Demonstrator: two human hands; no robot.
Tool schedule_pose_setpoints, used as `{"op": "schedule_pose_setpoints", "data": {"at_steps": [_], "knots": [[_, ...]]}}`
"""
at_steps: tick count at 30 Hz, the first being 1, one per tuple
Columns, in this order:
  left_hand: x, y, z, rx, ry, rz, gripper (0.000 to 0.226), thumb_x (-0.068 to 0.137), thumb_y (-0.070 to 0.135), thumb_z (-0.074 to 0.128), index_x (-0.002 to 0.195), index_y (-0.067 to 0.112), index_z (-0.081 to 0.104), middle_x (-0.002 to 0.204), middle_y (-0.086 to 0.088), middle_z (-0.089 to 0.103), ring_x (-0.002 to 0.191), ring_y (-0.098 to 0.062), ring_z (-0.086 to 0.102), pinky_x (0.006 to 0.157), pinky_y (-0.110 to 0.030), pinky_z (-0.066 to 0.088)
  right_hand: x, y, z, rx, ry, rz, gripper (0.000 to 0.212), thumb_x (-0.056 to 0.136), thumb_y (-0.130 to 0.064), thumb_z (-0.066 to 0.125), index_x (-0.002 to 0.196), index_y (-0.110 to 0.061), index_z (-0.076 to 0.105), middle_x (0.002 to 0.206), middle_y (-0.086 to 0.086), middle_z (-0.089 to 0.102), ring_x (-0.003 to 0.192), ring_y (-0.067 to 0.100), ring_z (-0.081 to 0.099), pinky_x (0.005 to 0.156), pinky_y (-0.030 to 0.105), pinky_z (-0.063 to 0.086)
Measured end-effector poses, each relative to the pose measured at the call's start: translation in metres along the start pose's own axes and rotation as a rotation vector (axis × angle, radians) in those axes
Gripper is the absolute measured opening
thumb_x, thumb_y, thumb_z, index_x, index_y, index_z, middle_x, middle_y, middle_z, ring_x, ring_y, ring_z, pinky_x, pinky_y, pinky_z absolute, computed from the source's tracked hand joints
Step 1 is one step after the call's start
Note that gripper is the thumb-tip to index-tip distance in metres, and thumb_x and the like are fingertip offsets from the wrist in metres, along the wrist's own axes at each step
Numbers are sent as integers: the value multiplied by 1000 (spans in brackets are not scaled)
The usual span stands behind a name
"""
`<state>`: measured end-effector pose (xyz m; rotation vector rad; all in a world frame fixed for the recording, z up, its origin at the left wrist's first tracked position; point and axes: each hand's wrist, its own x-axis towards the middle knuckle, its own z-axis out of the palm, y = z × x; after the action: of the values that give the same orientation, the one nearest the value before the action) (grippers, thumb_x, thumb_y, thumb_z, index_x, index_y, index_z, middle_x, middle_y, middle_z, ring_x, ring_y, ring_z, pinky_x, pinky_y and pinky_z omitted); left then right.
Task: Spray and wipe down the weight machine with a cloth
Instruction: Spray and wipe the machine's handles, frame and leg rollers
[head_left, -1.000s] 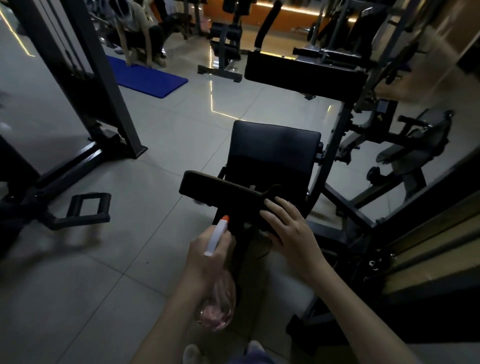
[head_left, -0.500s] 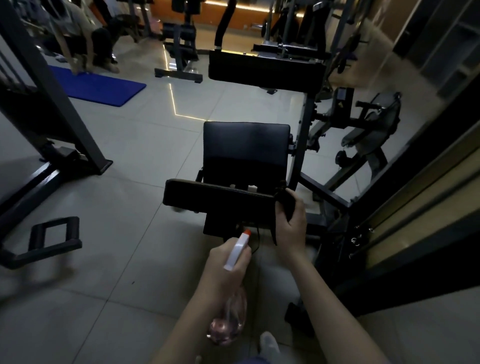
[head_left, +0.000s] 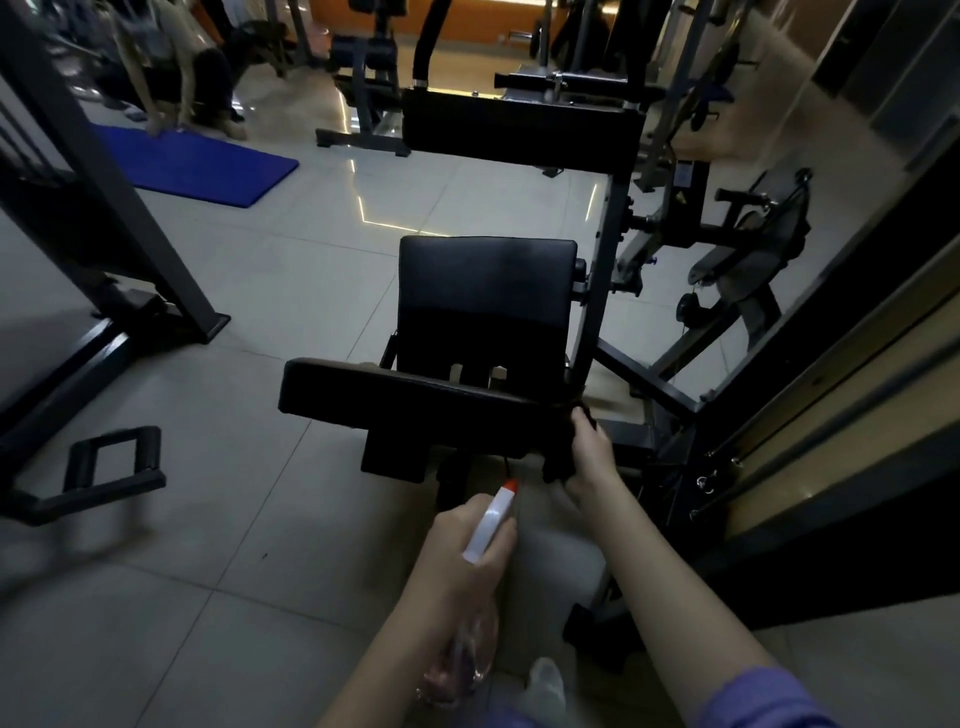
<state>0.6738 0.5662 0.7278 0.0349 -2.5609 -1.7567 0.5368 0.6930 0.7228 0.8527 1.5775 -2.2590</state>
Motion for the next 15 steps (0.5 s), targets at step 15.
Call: {"op": "schedule_pose_setpoints", "data": {"at_steps": [15], "knots": [[42, 11, 85, 242, 399, -41, 21, 87, 23, 46, 66, 22, 44, 52, 12, 42, 54, -7, 52, 47, -10, 33, 66, -15, -49, -132, -108, 112, 33, 99, -29, 46, 126, -11, 52, 99, 9, 64, 83, 21, 63, 61, 28, 49]]}}
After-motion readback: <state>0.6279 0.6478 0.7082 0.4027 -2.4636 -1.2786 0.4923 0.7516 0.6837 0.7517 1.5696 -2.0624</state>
